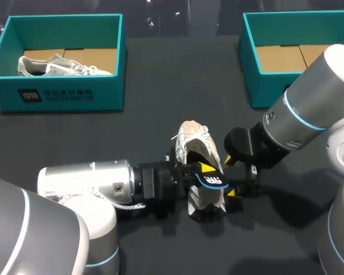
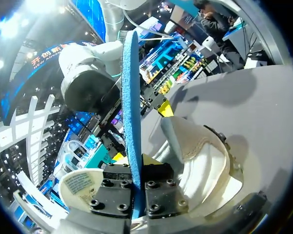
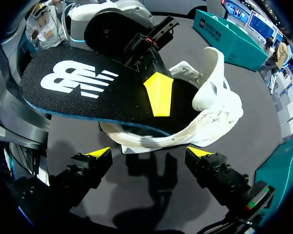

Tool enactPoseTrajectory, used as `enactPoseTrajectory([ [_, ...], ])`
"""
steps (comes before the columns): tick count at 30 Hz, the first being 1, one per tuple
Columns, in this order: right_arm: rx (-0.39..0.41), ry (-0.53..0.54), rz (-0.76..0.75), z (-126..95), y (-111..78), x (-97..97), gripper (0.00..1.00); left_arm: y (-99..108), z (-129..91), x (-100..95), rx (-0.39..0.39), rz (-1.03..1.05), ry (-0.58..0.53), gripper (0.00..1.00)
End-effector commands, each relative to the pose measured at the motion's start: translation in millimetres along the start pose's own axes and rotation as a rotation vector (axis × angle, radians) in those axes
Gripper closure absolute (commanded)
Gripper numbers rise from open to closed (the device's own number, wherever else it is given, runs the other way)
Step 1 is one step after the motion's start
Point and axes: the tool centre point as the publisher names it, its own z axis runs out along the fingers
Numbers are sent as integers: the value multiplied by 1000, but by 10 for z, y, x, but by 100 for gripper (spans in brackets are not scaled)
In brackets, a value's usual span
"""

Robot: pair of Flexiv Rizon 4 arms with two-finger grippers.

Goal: Take the shoe out of the shoebox, open the shoe tongue, remove and reinsert the insole, then place the shoe into the shoebox

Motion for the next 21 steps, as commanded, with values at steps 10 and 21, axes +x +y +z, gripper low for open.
enactPoseTrajectory([
  [10,1,-3,0,3,-2,15,0,258,58,-48,-71,1,-16,100],
  [21,1,-3,0,3,-2,15,0,-22,-39,-132,-5,-88,6,65],
])
